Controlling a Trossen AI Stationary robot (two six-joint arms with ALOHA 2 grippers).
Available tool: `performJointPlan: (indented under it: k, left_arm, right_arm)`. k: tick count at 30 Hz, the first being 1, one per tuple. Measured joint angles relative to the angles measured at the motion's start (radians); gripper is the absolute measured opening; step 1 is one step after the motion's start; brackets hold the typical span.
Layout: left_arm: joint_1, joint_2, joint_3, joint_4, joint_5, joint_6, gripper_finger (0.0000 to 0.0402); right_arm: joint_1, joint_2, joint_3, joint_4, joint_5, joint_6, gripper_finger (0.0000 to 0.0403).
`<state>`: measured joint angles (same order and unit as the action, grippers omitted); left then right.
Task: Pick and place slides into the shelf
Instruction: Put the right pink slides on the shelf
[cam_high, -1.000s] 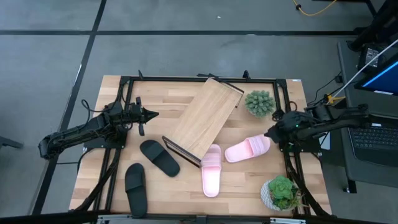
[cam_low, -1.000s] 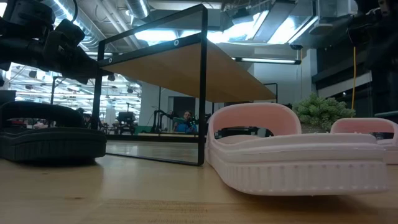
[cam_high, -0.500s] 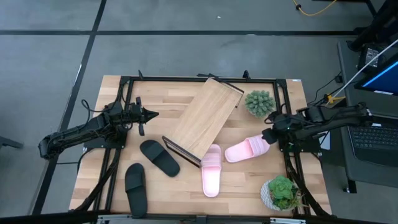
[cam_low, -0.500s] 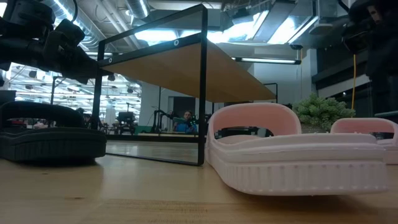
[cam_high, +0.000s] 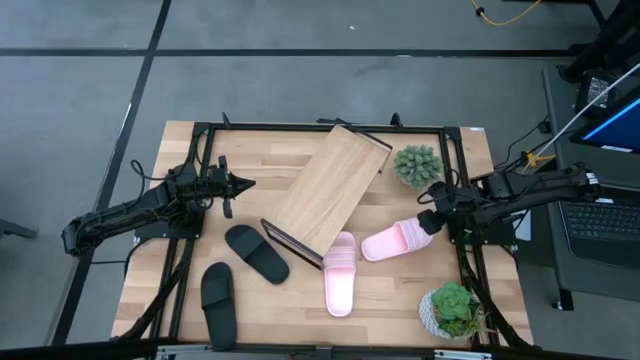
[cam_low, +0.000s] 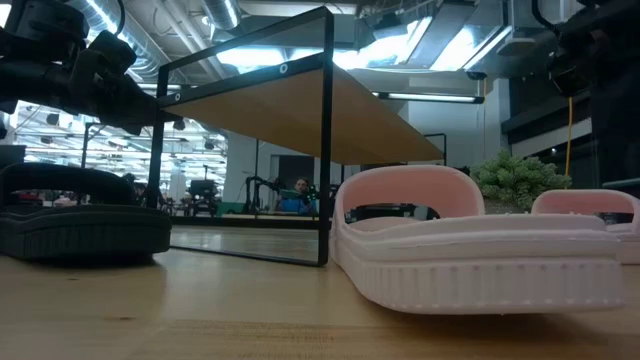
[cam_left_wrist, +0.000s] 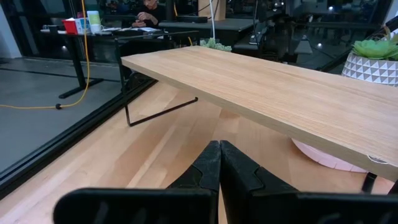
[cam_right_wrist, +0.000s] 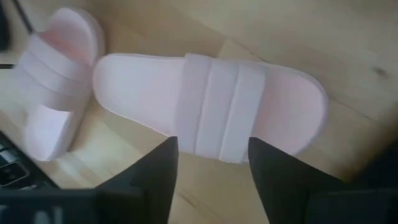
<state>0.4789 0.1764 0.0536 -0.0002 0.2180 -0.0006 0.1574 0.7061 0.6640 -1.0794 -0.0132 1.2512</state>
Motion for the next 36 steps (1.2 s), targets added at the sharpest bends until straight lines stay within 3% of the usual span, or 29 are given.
performJointPlan:
  k: [5,15,36]
  left_arm:
    - [0.0,0.0,0.0,0.0,0.0,0.0,0.0]
    - [0.0,0.0,0.0,-0.001,0.0,0.002,0.0]
    - [0.0,0.0,0.0,-0.016,0.0,0.002,0.0]
  right_arm:
    - [0.0,0.018,-0.057,0.042,-0.001,0.003,0.0221]
    - [0.0,0.018,-0.252,0.261,-0.051,0.005,0.0219]
    - [0.0,0.018,-0.277,0.442,-0.051,0.005,0.0219]
